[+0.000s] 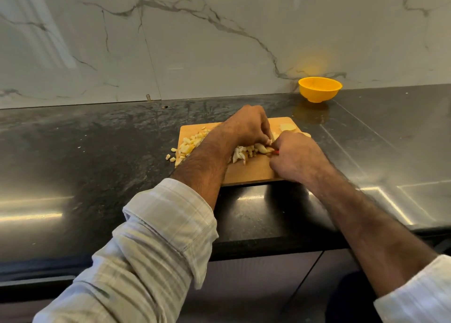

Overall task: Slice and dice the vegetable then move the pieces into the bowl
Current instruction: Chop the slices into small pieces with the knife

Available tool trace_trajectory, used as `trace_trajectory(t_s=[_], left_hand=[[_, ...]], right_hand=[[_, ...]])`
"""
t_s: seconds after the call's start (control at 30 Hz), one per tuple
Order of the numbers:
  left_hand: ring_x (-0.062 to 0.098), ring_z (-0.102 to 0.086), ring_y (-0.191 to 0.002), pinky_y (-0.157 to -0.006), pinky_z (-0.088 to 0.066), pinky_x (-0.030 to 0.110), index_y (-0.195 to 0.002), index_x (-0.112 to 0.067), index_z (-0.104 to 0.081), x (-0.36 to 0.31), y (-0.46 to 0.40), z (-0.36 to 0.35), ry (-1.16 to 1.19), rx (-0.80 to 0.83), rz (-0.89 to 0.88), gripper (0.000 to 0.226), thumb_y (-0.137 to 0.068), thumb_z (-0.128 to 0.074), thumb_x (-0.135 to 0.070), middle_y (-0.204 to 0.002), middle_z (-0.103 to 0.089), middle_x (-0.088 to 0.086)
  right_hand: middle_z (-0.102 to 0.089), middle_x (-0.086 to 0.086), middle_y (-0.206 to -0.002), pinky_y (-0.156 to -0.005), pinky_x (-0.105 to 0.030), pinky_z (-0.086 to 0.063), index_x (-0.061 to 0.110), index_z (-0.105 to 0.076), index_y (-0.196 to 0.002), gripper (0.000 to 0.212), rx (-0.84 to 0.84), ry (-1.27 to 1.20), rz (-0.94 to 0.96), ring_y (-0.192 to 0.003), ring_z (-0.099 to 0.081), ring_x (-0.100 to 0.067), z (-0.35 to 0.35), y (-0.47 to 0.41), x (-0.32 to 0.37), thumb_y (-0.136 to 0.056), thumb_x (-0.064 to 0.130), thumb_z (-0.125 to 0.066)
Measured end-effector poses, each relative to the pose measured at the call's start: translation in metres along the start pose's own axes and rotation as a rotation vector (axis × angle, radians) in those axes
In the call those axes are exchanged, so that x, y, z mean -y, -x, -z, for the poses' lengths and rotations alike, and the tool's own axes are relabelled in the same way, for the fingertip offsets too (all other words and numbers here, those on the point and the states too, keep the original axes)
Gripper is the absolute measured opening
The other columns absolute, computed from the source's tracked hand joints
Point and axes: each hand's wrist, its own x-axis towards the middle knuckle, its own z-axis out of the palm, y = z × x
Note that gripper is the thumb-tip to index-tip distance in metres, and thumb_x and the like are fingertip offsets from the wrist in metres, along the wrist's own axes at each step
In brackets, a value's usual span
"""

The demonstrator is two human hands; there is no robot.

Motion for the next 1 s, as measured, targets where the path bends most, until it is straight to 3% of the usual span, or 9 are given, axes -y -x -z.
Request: trace_trajectory(t_s=[0.1,0.27,0.37,0.47,0.6,0.67,0.73,0.87,1.0], left_hand=[[0.007,-0.074,-0.085,-0.080,-0.063,0.026,-0.091,-0.019,-0.084,0.001,0.001,0.000,-0.018,-0.007,-0.003,0.006,-0.086,-0.087,-0.016,-0.088,-0.079,-0.007],[0.008,-0.071,-0.084,-0.075,-0.061,0.024,-0.098,-0.017,-0.084,0.005,0.004,0.006,-0.038,-0.080,-0.038,0.007,-0.092,-0.080,-0.015,-0.092,-0.077,-0.007],[0.006,-0.069,-0.085,-0.072,-0.058,0.023,-0.094,-0.021,-0.084,0.008,0.001,0.006,-0.073,-0.107,-0.032,0.007,-0.091,-0.081,-0.016,-0.094,-0.076,-0.008],[0.006,-0.071,-0.087,-0.077,-0.060,0.025,-0.091,-0.023,-0.083,0.010,-0.004,0.002,-0.088,-0.071,-0.010,0.007,-0.090,-0.082,-0.016,-0.094,-0.077,-0.008],[0.006,-0.070,-0.089,-0.080,-0.060,0.027,-0.088,-0.024,-0.081,0.010,-0.005,0.001,-0.086,-0.070,-0.004,0.009,-0.090,-0.082,-0.016,-0.094,-0.077,-0.008],[0.007,-0.070,-0.088,-0.082,-0.062,0.030,-0.086,-0.025,-0.081,0.010,-0.006,0.001,-0.083,-0.071,0.001,0.010,-0.089,-0.083,-0.016,-0.093,-0.077,-0.008],[0.007,-0.071,-0.087,-0.083,-0.063,0.034,-0.084,-0.025,-0.082,0.010,-0.005,0.001,-0.092,-0.084,-0.005,0.009,-0.087,-0.083,-0.017,-0.091,-0.077,-0.008],[0.008,-0.071,-0.087,-0.085,-0.064,0.036,-0.089,-0.024,-0.081,0.009,-0.002,0.001,-0.108,-0.082,-0.003,0.006,-0.090,-0.081,-0.018,-0.092,-0.076,-0.008],[0.008,-0.070,-0.086,-0.081,-0.063,0.033,-0.092,-0.024,-0.082,0.011,-0.001,0.001,-0.102,-0.108,-0.030,0.008,-0.092,-0.078,-0.018,-0.091,-0.075,-0.009]], right_hand=[[-0.055,0.004,-0.086,-0.063,-0.031,-0.041,0.019,-0.068,-0.110,0.024,0.001,0.037,0.029,-0.082,-0.053,-0.019,-0.003,0.012,-0.008,-0.088,0.029,-0.065],[-0.066,-0.003,-0.123,-0.076,-0.032,-0.044,0.021,-0.067,-0.129,0.034,-0.101,-0.063,0.044,-0.095,-0.049,-0.017,0.001,0.027,-0.013,-0.096,0.029,-0.060],[-0.069,-0.002,-0.114,-0.071,-0.031,-0.049,0.020,-0.070,-0.125,0.034,-0.112,-0.055,0.050,-0.091,-0.057,-0.018,0.001,0.021,-0.005,-0.093,0.028,-0.062],[-0.066,-0.004,-0.115,-0.076,-0.034,-0.051,0.019,-0.066,-0.127,0.036,-0.046,-0.010,0.017,-0.093,-0.052,-0.019,-0.003,0.013,0.002,-0.093,0.030,-0.064],[-0.053,0.000,-0.089,-0.080,-0.040,-0.056,0.017,-0.061,-0.106,0.021,-0.004,0.054,0.020,-0.089,-0.055,-0.023,-0.007,0.007,0.007,-0.090,0.030,-0.068],[-0.052,0.001,-0.086,-0.079,-0.039,-0.056,0.021,-0.053,-0.099,0.020,0.013,0.039,0.017,-0.089,-0.055,-0.023,-0.005,0.003,0.009,-0.090,0.029,-0.069],[-0.059,-0.002,-0.096,-0.075,-0.035,-0.051,0.020,-0.055,-0.100,0.019,0.010,0.023,0.036,-0.089,-0.054,-0.023,-0.002,0.000,0.005,-0.089,0.028,-0.068],[-0.064,-0.001,-0.116,-0.075,-0.030,-0.043,0.025,-0.072,-0.126,0.035,0.072,0.009,0.073,-0.096,-0.054,-0.019,0.010,0.002,-0.014,-0.092,0.030,-0.065],[-0.066,-0.002,-0.132,-0.082,-0.030,-0.043,0.029,-0.074,-0.129,0.035,-0.069,-0.031,0.096,-0.107,-0.057,-0.021,0.030,0.009,-0.030,-0.095,0.030,-0.068]])
